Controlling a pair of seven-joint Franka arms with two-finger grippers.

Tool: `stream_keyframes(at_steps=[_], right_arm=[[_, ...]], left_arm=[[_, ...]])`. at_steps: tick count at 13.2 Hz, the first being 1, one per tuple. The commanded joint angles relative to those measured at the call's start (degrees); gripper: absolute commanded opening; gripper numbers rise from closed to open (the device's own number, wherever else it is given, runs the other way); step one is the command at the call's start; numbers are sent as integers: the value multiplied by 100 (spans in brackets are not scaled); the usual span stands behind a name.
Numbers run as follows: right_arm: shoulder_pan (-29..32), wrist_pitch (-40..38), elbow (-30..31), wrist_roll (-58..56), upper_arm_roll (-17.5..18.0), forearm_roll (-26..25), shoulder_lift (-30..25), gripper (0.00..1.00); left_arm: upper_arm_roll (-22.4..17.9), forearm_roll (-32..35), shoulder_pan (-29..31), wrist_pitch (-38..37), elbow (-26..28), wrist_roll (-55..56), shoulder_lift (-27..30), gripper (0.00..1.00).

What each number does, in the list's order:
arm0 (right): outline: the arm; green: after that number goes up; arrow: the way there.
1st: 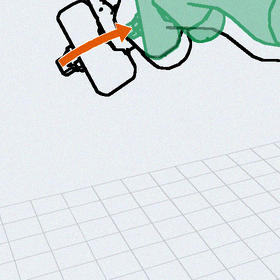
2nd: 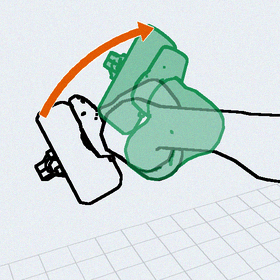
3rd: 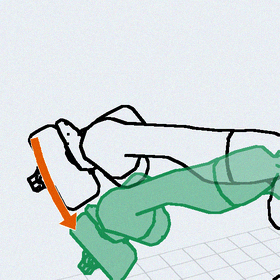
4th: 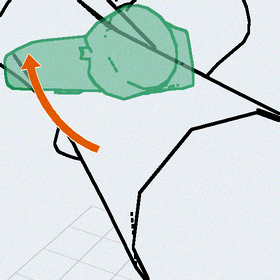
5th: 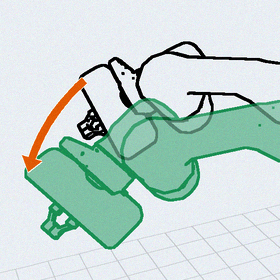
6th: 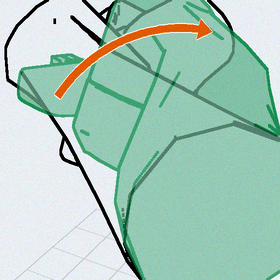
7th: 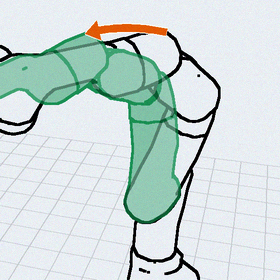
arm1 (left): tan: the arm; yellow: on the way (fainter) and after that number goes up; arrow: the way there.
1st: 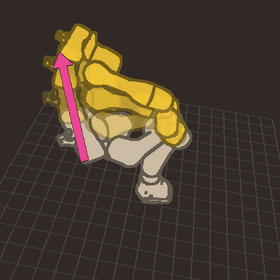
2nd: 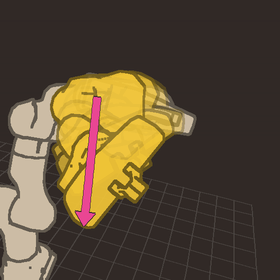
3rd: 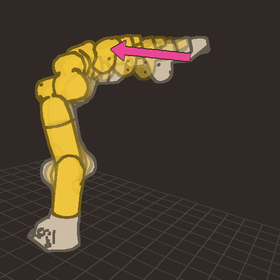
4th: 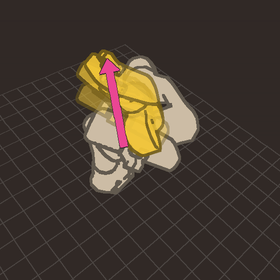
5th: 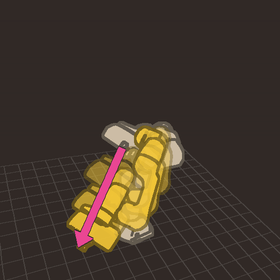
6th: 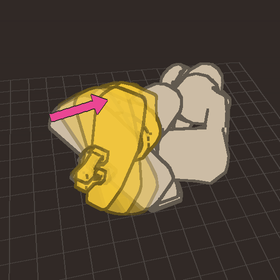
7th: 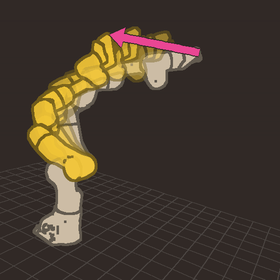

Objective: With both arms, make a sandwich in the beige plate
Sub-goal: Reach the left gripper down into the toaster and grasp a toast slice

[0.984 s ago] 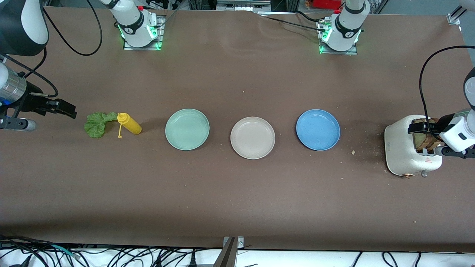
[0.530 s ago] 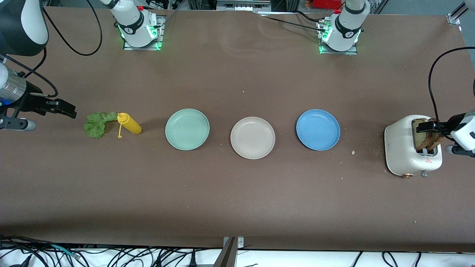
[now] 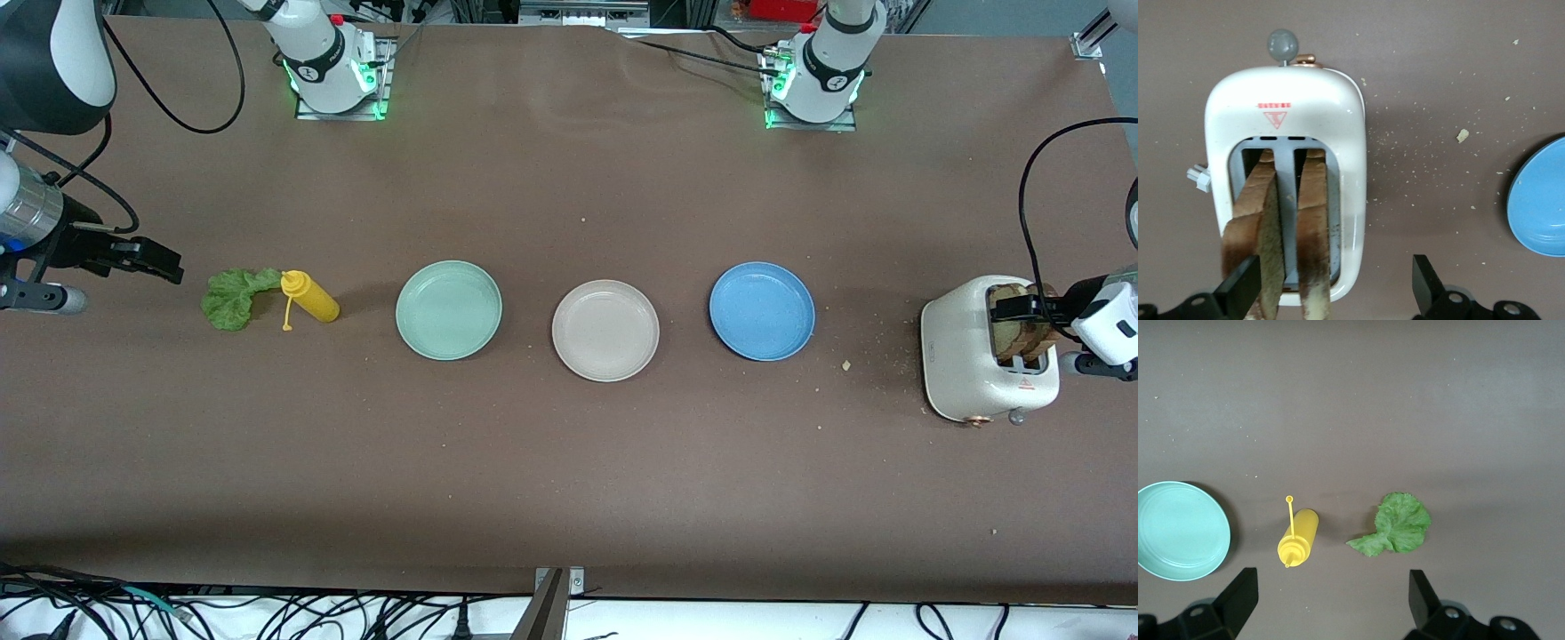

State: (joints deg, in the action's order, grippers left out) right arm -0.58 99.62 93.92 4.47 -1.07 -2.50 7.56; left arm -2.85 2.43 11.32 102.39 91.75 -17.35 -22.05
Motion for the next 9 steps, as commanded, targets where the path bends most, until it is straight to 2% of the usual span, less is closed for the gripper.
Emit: stream_keyframes(at_steps=[1,9], right_arm=[[14,-57,-5,-43,-8,110,-26,100],[22,-57,-5,-52,-16,110,-26,100]], left_arm=[[48,65,20,35,45,117,60,100],[48,-234,99,351,369,117,60,100]])
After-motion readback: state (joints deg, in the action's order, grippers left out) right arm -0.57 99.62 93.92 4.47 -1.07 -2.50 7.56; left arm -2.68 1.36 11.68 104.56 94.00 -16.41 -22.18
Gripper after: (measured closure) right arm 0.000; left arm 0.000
